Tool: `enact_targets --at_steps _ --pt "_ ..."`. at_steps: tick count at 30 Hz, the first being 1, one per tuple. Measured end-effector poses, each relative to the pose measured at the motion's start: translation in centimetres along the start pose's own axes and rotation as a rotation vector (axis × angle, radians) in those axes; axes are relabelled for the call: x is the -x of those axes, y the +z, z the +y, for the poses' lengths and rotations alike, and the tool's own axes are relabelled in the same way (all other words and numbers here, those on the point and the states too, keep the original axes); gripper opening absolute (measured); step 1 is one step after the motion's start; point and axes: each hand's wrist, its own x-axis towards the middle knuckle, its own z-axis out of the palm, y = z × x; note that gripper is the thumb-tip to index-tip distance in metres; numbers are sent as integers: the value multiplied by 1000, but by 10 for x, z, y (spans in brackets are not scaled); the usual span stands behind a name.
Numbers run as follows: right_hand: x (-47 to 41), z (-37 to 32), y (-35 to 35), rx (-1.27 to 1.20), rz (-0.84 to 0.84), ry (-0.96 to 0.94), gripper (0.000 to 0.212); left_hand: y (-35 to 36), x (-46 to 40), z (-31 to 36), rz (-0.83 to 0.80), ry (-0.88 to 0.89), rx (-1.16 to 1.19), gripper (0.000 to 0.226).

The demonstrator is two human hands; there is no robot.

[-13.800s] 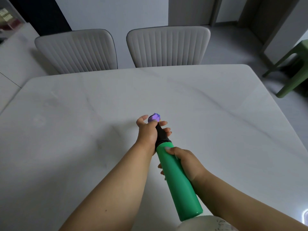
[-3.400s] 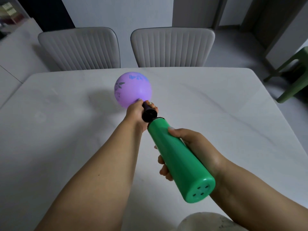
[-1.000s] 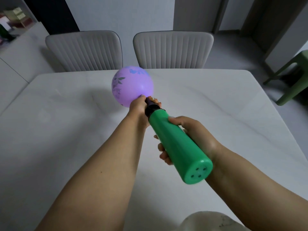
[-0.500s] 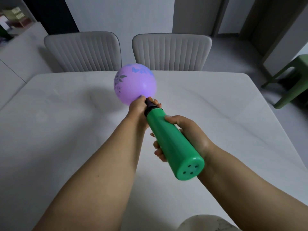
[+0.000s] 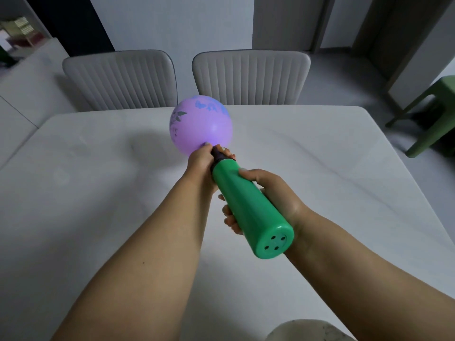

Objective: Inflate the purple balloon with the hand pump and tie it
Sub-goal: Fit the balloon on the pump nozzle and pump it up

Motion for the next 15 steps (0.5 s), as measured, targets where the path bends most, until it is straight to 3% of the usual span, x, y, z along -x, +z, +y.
enact_targets --at_steps 7,15 --pt "23 20 -19 18 -68 59 50 -3 -2 0 6 -17 25 43" --pt "-1 4 -10 15 0 29 47 0 -5 -5 30 -1 -32 44"
